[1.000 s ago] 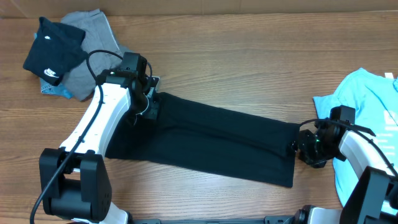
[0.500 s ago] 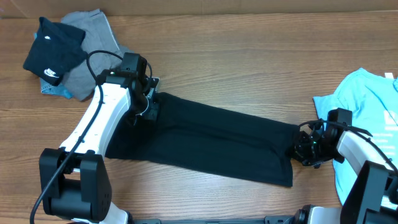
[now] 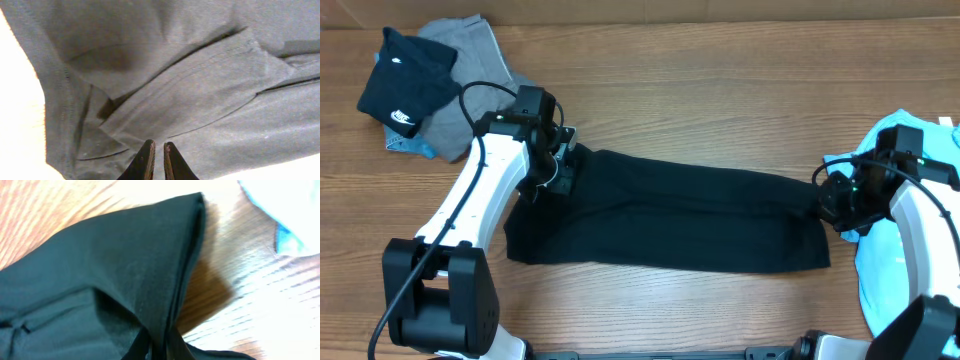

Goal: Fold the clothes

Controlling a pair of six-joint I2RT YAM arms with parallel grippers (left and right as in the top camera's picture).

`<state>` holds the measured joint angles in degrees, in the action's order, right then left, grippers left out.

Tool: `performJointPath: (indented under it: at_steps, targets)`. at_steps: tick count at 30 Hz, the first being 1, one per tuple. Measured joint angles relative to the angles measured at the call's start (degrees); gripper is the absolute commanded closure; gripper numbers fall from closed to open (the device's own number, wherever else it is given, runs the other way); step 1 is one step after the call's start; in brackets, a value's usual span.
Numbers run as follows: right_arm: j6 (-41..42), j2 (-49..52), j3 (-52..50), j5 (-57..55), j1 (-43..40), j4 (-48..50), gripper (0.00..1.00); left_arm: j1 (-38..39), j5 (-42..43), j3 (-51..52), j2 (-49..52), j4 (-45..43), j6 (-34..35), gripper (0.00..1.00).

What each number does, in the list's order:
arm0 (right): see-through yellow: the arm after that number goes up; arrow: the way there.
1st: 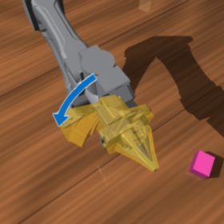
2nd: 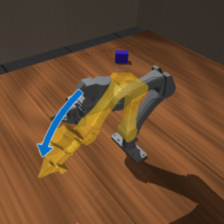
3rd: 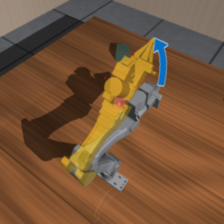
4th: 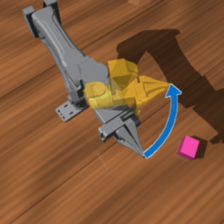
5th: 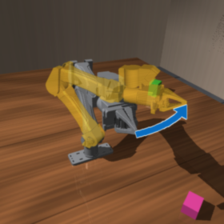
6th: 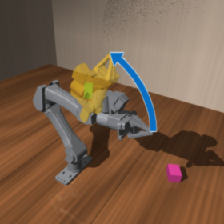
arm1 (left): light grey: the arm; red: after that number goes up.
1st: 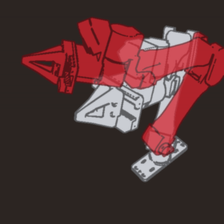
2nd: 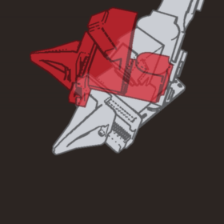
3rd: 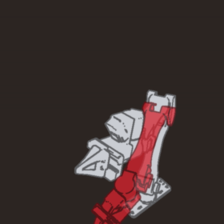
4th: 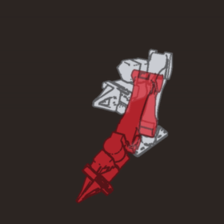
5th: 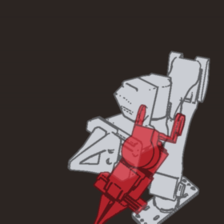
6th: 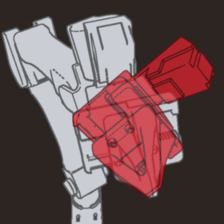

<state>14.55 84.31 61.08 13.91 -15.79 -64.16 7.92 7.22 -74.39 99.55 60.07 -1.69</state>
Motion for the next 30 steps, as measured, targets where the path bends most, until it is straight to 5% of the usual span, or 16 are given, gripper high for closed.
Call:
performJointPath:
  at_steps: [12,30]
  targets:
    - [10.25,-0.07,-0.22,-1.49,24.83,9.16,0.96,-2.32,0.0,-6.73,0.0,4.24,0.0,0.89]
    - [21.73,8.98,-0.9,-0.22,37.94,17.59,0.96,-2.34,0.0,-7.15,0.0,5.11,0.0,0.88]
